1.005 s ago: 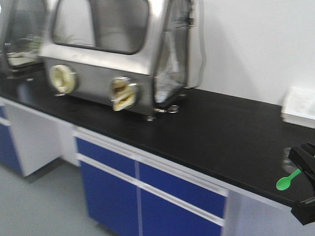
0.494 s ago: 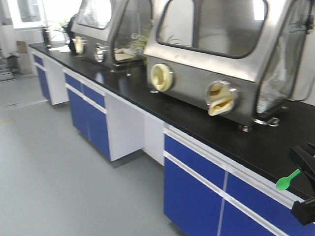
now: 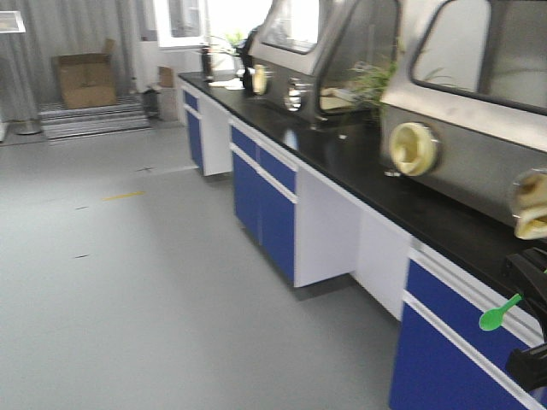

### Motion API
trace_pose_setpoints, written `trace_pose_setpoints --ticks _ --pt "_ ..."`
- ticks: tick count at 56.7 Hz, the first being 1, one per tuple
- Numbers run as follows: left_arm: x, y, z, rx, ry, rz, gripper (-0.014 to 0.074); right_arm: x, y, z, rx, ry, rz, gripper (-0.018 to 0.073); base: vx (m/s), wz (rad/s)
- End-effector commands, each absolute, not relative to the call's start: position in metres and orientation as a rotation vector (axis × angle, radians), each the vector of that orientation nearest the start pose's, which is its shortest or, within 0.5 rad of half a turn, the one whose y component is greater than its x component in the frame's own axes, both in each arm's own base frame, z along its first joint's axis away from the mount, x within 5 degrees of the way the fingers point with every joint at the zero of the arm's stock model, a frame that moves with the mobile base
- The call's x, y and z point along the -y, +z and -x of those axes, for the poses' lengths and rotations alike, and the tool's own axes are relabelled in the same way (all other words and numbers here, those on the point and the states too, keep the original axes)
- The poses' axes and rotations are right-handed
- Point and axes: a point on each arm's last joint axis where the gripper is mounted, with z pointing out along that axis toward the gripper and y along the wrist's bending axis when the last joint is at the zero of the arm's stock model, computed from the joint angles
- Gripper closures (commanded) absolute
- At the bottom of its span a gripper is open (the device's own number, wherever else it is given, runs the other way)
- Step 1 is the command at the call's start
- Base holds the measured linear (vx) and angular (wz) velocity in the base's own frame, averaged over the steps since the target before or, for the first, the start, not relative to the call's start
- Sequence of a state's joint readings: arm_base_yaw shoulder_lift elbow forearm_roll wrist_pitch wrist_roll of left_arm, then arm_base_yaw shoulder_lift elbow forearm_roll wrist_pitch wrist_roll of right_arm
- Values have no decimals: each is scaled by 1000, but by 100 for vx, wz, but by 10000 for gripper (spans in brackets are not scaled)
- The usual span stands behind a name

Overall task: Sort red and green spoons into left cabinet
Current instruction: 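Back away from the bench holding both spoons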

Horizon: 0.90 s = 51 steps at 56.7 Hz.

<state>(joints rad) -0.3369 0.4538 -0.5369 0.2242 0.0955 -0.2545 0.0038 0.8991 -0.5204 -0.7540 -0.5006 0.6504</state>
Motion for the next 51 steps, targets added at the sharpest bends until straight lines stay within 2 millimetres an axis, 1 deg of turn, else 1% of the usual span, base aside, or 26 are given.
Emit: trace_pose_setpoints --ticks 1,31,51 --pt "31 368 -90 -1386 -310 -206 600 -33 343 -184 -1361 253 303 565 21 48" --pt "31 368 -90 -1386 -310 -206 600 -33 343 -184 -1361 253 303 565 26 48" --pt "31 368 -90 -1386 -310 -206 600 -33 343 -184 -1361 253 303 565 34 31"
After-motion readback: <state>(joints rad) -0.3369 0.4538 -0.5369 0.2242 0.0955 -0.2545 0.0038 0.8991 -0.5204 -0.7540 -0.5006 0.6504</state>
